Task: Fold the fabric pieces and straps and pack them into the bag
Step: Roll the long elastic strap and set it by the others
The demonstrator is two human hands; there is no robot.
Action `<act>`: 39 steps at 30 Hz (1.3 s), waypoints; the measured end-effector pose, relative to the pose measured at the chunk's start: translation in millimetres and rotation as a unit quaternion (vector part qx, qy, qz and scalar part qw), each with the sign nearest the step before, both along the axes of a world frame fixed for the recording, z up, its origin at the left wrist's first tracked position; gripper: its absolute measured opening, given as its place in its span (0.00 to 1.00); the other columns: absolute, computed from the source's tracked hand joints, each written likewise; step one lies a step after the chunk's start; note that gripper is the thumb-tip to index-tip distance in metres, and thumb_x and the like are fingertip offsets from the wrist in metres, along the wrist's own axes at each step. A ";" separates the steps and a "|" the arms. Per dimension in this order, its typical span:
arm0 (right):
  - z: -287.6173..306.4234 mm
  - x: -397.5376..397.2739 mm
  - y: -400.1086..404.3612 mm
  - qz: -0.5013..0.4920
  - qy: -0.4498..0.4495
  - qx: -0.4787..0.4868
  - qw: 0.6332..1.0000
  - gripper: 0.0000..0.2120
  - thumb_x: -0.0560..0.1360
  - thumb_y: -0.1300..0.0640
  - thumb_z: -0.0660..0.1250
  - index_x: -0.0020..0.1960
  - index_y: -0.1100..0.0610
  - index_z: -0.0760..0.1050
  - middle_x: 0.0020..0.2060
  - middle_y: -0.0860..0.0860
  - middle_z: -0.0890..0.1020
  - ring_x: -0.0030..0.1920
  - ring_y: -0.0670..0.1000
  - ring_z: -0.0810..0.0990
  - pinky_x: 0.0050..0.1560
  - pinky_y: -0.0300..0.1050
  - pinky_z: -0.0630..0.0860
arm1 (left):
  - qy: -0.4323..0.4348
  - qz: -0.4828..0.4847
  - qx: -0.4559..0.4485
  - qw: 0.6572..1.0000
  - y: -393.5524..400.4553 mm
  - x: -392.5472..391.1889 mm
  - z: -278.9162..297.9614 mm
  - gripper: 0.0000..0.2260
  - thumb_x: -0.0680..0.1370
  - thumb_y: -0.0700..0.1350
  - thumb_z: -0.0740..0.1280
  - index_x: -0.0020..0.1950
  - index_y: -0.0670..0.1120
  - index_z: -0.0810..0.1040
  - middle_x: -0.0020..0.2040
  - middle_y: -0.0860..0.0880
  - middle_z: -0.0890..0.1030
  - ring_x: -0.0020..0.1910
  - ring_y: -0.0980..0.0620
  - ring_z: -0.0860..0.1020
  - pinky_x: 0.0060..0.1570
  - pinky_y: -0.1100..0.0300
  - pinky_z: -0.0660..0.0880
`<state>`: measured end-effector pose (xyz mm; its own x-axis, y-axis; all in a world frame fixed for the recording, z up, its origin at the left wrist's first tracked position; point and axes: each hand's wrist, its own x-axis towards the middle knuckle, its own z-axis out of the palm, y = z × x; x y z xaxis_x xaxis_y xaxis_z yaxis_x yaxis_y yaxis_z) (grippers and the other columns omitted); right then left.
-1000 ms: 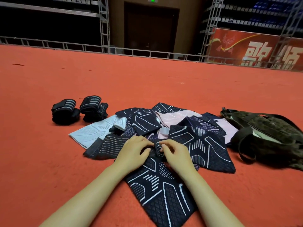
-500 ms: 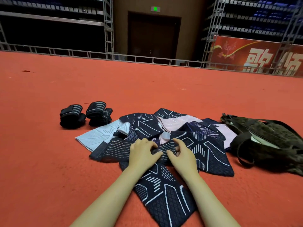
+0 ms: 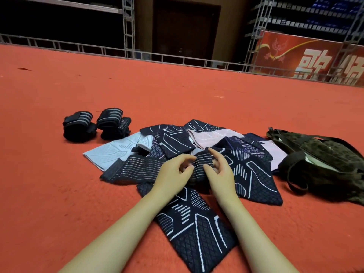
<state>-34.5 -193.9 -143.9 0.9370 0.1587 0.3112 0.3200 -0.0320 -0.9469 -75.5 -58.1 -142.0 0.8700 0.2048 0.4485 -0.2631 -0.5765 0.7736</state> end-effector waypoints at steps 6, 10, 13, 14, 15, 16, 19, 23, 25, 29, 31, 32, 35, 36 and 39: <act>2.7 -2.9 5.5 0.108 0.056 0.046 0.992 0.13 0.79 0.64 0.58 0.58 0.54 0.77 0.39 0.50 0.82 0.42 0.46 0.77 0.39 0.37 0.72 | 0.075 0.021 -0.133 0.988 -7.8 -0.4 9.6 0.13 0.82 0.48 0.56 0.62 0.50 0.75 0.51 0.57 0.77 0.53 0.59 0.74 0.51 0.64 0.66; 3.1 -5.1 6.2 0.115 0.093 0.022 0.989 0.17 0.75 0.70 0.57 0.47 0.56 0.82 0.40 0.51 0.81 0.39 0.47 0.75 0.39 0.34 0.73 | 0.112 0.025 -0.141 0.983 -4.2 0.8 9.5 0.14 0.80 0.49 0.59 0.66 0.50 0.72 0.45 0.59 0.76 0.50 0.59 0.74 0.49 0.63 0.67; 1.0 -7.3 7.2 0.102 0.126 0.041 0.986 0.18 0.74 0.73 0.54 0.45 0.58 0.81 0.38 0.53 0.78 0.33 0.47 0.72 0.31 0.36 0.72 | 0.109 0.016 -0.137 0.985 -0.4 2.9 6.4 0.15 0.78 0.44 0.63 0.66 0.50 0.71 0.39 0.53 0.78 0.39 0.57 0.76 0.42 0.65 0.71; -0.6 -7.2 7.3 0.106 0.132 0.050 0.984 0.18 0.75 0.72 0.54 0.46 0.58 0.80 0.38 0.54 0.77 0.31 0.47 0.72 0.30 0.39 0.72 | 0.104 0.018 -0.155 0.982 1.3 2.8 6.5 0.15 0.78 0.42 0.63 0.65 0.50 0.71 0.37 0.53 0.78 0.37 0.57 0.76 0.39 0.68 0.71; -1.8 -7.1 7.4 0.108 0.132 0.050 0.984 0.15 0.76 0.71 0.55 0.48 0.58 0.79 0.39 0.55 0.77 0.29 0.48 0.73 0.30 0.40 0.71 | 0.100 0.019 -0.185 0.977 3.5 2.9 6.1 0.15 0.78 0.40 0.62 0.64 0.50 0.72 0.37 0.52 0.78 0.36 0.57 0.76 0.38 0.69 0.71; -3.1 -5.9 7.0 0.104 0.128 0.035 0.986 0.12 0.77 0.68 0.58 0.51 0.57 0.77 0.41 0.56 0.78 0.30 0.49 0.75 0.30 0.42 0.71 | 0.095 0.017 -0.227 0.969 5.4 3.1 6.0 0.16 0.78 0.38 0.62 0.64 0.49 0.72 0.36 0.52 0.78 0.36 0.56 0.76 0.39 0.68 0.72; -3.1 -4.2 5.6 0.104 0.139 -0.003 0.985 0.11 0.78 0.60 0.63 0.59 0.51 0.75 0.47 0.55 0.80 0.36 0.55 0.78 0.25 0.36 0.69 | 0.083 -0.022 -0.347 0.934 8.8 3.5 6.4 0.16 0.78 0.36 0.60 0.64 0.48 0.71 0.38 0.49 0.80 0.38 0.54 0.78 0.47 0.56 0.75; -1.2 -1.5 7.7 0.128 0.125 -0.050 0.983 0.13 0.79 0.55 0.63 0.63 0.48 0.73 0.41 0.55 0.80 0.28 0.48 0.75 0.29 0.37 0.74 | 0.076 -0.090 -0.408 0.905 4.3 0.2 10.6 0.16 0.79 0.33 0.57 0.61 0.49 0.71 0.45 0.45 0.80 0.41 0.52 0.79 0.45 0.58 0.77; 1.9 0.6 10.1 0.130 0.132 -0.094 0.978 0.12 0.78 0.52 0.63 0.61 0.48 0.75 0.39 0.53 0.80 0.27 0.48 0.75 0.27 0.37 0.71 | 0.076 -0.102 -0.400 0.908 3.7 0.1 10.9 0.17 0.79 0.32 0.57 0.61 0.50 0.71 0.47 0.44 0.81 0.44 0.50 0.80 0.46 0.57 0.78; 11.0 9.8 13.4 0.187 0.191 -0.012 0.964 0.10 0.79 0.54 0.62 0.56 0.57 0.78 0.40 0.58 0.79 0.32 0.53 0.76 0.28 0.39 0.73 | 0.075 -0.097 -0.386 0.914 7.5 0.5 11.4 0.20 0.79 0.32 0.56 0.63 0.54 0.71 0.49 0.43 0.80 0.45 0.48 0.80 0.48 0.53 0.78; 12.3 16.5 11.9 0.203 0.203 0.031 0.957 0.08 0.79 0.58 0.63 0.53 0.59 0.79 0.41 0.59 0.80 0.35 0.52 0.77 0.34 0.41 0.75 | 0.072 -0.083 -0.366 0.924 9.0 -0.5 10.6 0.21 0.78 0.32 0.57 0.63 0.55 0.71 0.51 0.43 0.81 0.45 0.49 0.80 0.48 0.52 0.78; 11.7 18.5 11.0 0.207 0.205 0.041 0.956 0.07 0.78 0.59 0.64 0.52 0.59 0.79 0.42 0.58 0.82 0.36 0.52 0.78 0.37 0.42 0.76 | 0.073 -0.074 -0.352 0.930 9.6 -0.7 9.6 0.21 0.78 0.32 0.57 0.63 0.56 0.71 0.52 0.43 0.81 0.45 0.49 0.80 0.49 0.51 0.78; 6.8 20.1 10.1 0.224 0.205 0.092 0.948 0.11 0.75 0.62 0.66 0.56 0.63 0.76 0.46 0.59 0.83 0.39 0.53 0.82 0.38 0.44 0.80 | 0.079 -0.050 -0.321 0.942 10.0 -0.6 10.4 0.20 0.76 0.32 0.59 0.60 0.56 0.72 0.53 0.43 0.81 0.47 0.48 0.80 0.50 0.49 0.77; 5.1 19.7 10.5 0.216 0.208 0.108 0.948 0.11 0.75 0.63 0.66 0.58 0.63 0.75 0.46 0.60 0.82 0.38 0.53 0.82 0.32 0.44 0.79 | 0.080 -0.041 -0.306 0.948 9.7 -0.1 11.4 0.20 0.76 0.32 0.60 0.60 0.55 0.71 0.52 0.43 0.80 0.46 0.49 0.80 0.49 0.51 0.77; 0.1 20.0 13.7 0.156 0.191 0.101 0.964 0.14 0.75 0.64 0.66 0.60 0.62 0.73 0.41 0.56 0.79 0.33 0.55 0.78 0.23 0.40 0.69 | 0.049 0.012 -0.168 0.984 11.8 0.7 11.2 0.17 0.76 0.36 0.63 0.60 0.53 0.71 0.48 0.50 0.78 0.36 0.59 0.76 0.42 0.65 0.75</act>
<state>-14.5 -180.2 -143.8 0.9063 0.4227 0.0072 -0.0890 0.2075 -0.9742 -74.8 -46.3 -130.8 0.8989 0.3487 0.2651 -0.1660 -0.2887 0.9429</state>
